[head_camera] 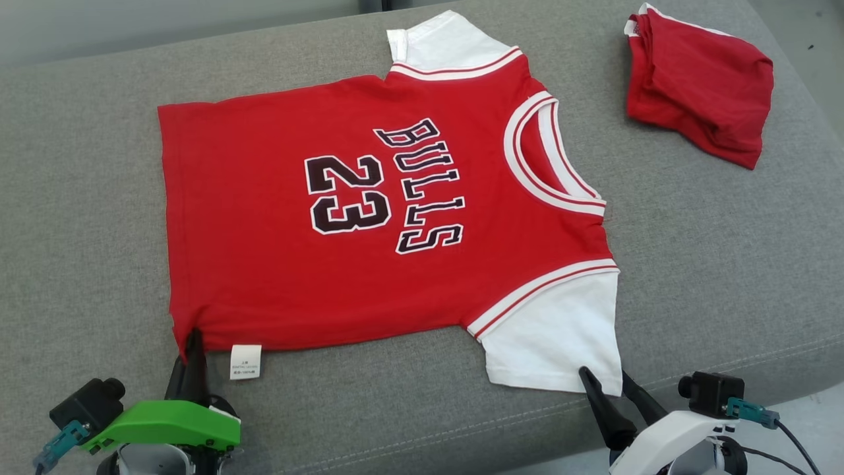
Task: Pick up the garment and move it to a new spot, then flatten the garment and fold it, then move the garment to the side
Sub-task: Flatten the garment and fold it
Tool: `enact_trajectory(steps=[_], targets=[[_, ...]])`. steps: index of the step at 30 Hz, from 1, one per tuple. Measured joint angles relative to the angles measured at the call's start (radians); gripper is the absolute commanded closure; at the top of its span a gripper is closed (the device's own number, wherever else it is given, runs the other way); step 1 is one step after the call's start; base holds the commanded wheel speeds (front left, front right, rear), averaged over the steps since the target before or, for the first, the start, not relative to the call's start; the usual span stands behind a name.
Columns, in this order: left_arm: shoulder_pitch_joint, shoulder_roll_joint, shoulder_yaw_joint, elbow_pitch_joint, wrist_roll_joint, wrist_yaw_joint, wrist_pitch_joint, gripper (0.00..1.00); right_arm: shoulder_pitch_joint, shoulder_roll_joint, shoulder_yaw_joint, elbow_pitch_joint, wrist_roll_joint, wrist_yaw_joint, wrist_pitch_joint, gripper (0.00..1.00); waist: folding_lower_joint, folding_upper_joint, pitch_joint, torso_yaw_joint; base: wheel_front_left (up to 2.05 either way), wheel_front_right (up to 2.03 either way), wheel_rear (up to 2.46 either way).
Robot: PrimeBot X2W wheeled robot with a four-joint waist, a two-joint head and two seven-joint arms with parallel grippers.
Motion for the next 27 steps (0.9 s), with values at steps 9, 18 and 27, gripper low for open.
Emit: enact_trajectory(steps=[9,18,27], targets=[[0.0,0.0,-0.009,-0.006,0.023,-0.002,-0.006,1.0,-0.023,0.012,-0.005,0.048,0.03,0.023,0.001,0.27,0.0,0.0,0.015,0.0,0.0,0.0,0.0],[0.0,0.0,-0.012,-0.006,0.025,-0.002,-0.009,1.0,-0.055,0.011,0.01,0.087,0.058,0.04,0.017,1.0,0.0,0.0,0.019,0.002,0.0,0.0,0.0],[0.0,0.0,0.012,-0.023,0.025,-0.002,-0.029,1.0,-0.12,0.018,0.02,-0.039,0.09,0.049,0.006,1.0,0.0,0.0,0.011,-0.013,0.0,0.0,0.0]])
